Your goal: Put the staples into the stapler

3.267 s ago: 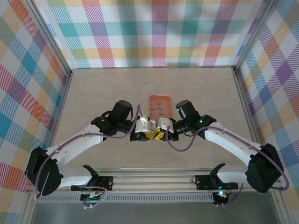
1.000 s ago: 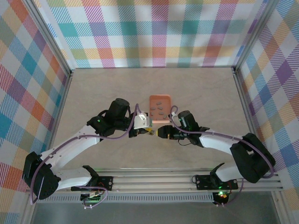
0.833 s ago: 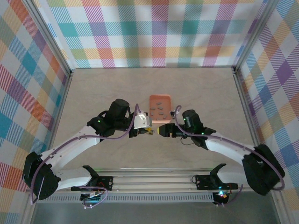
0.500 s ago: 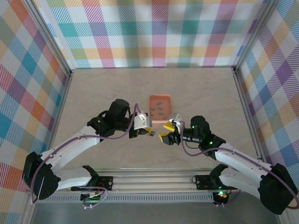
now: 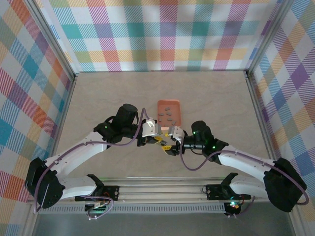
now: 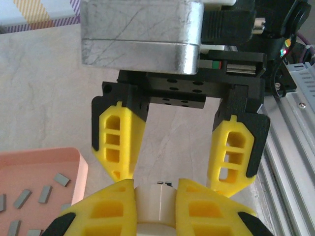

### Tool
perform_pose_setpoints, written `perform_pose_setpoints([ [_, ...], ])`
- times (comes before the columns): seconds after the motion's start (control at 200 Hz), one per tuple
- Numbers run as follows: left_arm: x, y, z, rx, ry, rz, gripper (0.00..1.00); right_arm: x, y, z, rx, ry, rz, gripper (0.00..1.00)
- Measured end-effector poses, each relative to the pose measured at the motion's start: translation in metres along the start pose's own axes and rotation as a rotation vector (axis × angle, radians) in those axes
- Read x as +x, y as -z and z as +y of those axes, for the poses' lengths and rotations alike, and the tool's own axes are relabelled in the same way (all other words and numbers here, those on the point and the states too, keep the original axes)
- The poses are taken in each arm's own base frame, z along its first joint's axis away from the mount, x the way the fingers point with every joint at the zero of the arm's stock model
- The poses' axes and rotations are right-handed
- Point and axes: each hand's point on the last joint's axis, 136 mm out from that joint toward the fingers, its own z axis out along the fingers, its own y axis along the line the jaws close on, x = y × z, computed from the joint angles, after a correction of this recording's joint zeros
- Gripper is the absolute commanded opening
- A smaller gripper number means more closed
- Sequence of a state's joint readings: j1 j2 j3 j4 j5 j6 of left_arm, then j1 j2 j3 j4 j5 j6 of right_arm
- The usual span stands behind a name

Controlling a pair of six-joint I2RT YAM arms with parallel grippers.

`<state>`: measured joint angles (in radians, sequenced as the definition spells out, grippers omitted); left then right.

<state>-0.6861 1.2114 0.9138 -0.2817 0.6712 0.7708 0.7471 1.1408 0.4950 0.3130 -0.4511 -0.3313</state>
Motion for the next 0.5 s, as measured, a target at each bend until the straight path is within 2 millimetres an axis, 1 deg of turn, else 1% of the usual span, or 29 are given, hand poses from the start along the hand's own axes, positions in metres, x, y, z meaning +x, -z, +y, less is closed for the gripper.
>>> perform_pose_setpoints([
  [0.07,0.0,-0.001,0.0,0.006,0.002,-0.002,0.0,-0.003,-0.004,-0.001,-0.01,0.004,-0.01,0.63],
  [0.16,-0.002,-0.001,-0.001,0.015,0.001,-0.009,0.0,-0.006,-0.008,-0.001,-0.025,0.008,-0.022,0.6],
  [0.185,-0.003,-0.001,-0.002,0.016,0.0,-0.011,0.0,-0.006,-0.01,-0.001,-0.031,0.009,-0.025,0.58],
  [0.25,-0.003,0.0,-0.002,0.017,0.0,-0.013,0.0,-0.008,-0.013,-0.001,-0.047,0.009,-0.032,0.48],
  [0.34,-0.003,0.0,-0.001,0.016,0.0,-0.013,0.0,-0.012,-0.016,0.0,-0.067,0.015,-0.042,0.44],
  [0.37,-0.003,0.0,-0.002,0.017,0.0,-0.013,0.0,-0.013,-0.017,0.0,-0.074,0.018,-0.047,0.4],
  [0.415,-0.004,0.0,-0.001,0.016,-0.001,-0.013,0.0,-0.014,-0.019,0.002,-0.085,0.018,-0.051,0.33],
  [0.475,-0.004,0.0,-0.001,0.015,-0.002,-0.012,0.0,-0.014,-0.02,0.003,-0.096,0.027,-0.055,0.19],
  [0.5,-0.004,0.0,-0.001,0.016,0.0,-0.012,0.01,-0.015,-0.02,0.004,-0.1,0.032,-0.057,0.16],
])
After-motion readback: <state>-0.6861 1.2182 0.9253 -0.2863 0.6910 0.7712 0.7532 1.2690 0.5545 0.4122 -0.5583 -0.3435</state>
